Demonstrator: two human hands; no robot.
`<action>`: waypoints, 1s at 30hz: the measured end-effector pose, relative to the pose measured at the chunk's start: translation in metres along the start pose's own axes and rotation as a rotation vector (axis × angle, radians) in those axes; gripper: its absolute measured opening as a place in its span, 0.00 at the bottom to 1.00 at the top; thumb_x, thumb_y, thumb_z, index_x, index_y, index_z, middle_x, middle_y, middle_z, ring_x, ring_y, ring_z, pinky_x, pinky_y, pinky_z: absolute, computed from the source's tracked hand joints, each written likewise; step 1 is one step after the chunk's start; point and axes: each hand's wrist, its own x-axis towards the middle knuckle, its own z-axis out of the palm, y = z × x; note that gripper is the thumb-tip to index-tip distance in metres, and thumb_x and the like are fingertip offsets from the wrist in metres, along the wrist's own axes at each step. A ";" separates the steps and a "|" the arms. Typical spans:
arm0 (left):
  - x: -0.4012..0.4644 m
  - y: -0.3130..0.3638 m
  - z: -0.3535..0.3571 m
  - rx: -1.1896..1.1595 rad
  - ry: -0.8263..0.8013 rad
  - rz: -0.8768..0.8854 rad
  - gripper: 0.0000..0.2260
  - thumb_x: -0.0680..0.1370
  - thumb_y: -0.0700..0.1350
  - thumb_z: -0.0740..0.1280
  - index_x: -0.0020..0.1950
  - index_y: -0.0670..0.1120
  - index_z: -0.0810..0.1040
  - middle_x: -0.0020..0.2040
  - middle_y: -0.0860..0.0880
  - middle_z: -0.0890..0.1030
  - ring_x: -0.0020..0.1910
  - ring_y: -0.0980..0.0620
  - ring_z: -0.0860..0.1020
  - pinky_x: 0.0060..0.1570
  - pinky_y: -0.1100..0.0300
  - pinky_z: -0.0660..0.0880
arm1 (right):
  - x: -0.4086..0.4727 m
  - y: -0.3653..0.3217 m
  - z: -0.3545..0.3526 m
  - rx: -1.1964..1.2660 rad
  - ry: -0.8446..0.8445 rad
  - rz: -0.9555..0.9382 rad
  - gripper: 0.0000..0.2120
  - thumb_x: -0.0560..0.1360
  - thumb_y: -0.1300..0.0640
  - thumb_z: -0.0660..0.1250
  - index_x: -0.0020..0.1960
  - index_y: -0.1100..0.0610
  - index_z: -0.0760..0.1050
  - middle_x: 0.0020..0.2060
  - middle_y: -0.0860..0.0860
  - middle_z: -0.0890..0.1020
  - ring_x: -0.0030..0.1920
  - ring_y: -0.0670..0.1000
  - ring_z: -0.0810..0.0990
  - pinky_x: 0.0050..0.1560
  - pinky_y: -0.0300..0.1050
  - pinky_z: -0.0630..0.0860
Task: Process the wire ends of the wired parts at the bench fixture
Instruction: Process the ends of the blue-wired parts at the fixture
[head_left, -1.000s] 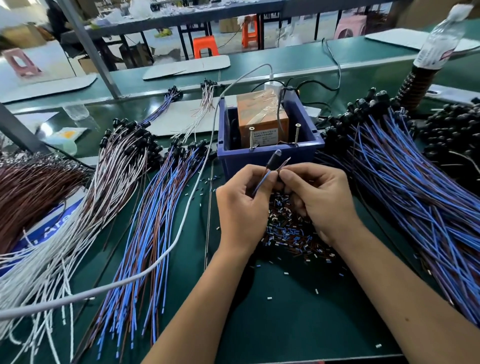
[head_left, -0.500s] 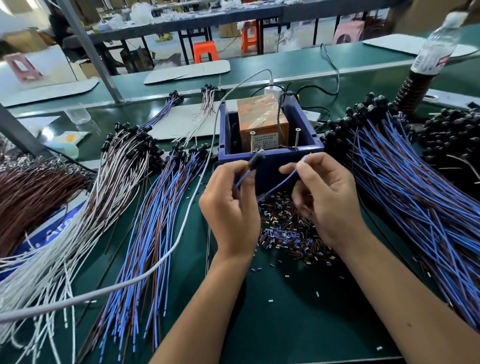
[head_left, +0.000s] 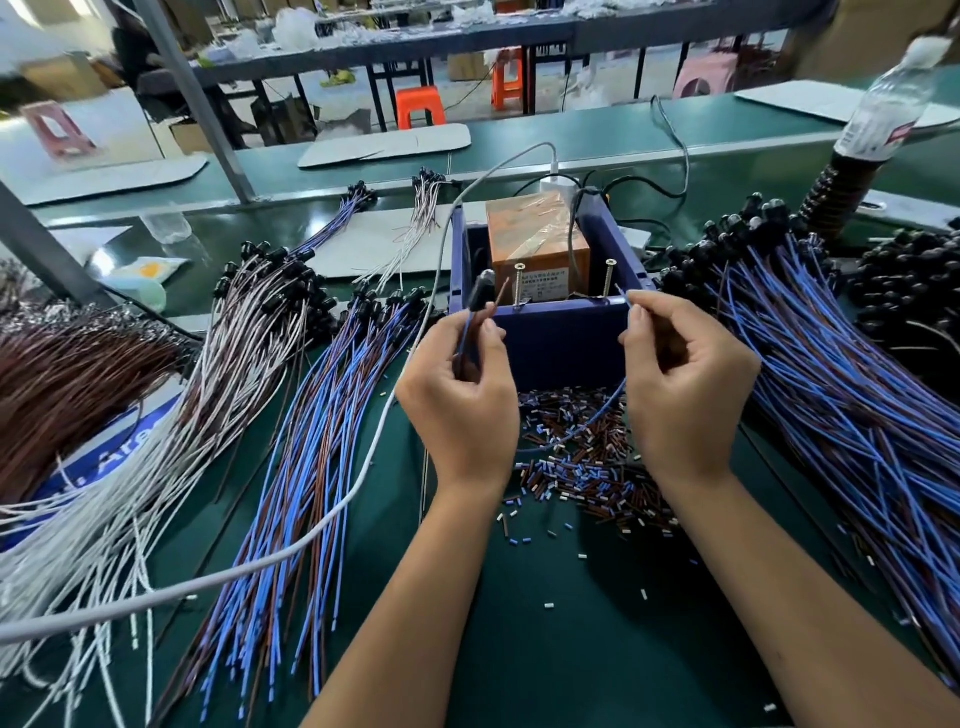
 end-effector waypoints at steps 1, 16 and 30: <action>-0.001 -0.001 0.001 -0.001 -0.033 0.012 0.05 0.80 0.41 0.69 0.48 0.44 0.85 0.40 0.50 0.84 0.39 0.51 0.81 0.40 0.48 0.80 | 0.001 0.000 0.000 0.002 -0.009 -0.015 0.10 0.83 0.58 0.66 0.57 0.59 0.85 0.45 0.51 0.87 0.46 0.48 0.86 0.48 0.51 0.84; -0.003 -0.001 -0.001 -0.064 -0.056 -0.031 0.06 0.81 0.42 0.66 0.49 0.44 0.83 0.40 0.53 0.83 0.37 0.53 0.80 0.38 0.56 0.76 | 0.000 -0.008 -0.004 0.006 -0.049 -0.041 0.09 0.84 0.59 0.66 0.58 0.59 0.85 0.43 0.49 0.86 0.44 0.44 0.85 0.46 0.42 0.82; -0.006 0.010 -0.004 -0.050 -0.003 -0.053 0.06 0.81 0.39 0.66 0.48 0.46 0.82 0.40 0.54 0.83 0.39 0.58 0.80 0.40 0.68 0.73 | 0.001 -0.008 -0.007 0.001 -0.058 0.003 0.09 0.83 0.60 0.66 0.57 0.58 0.85 0.44 0.49 0.86 0.44 0.45 0.85 0.46 0.41 0.81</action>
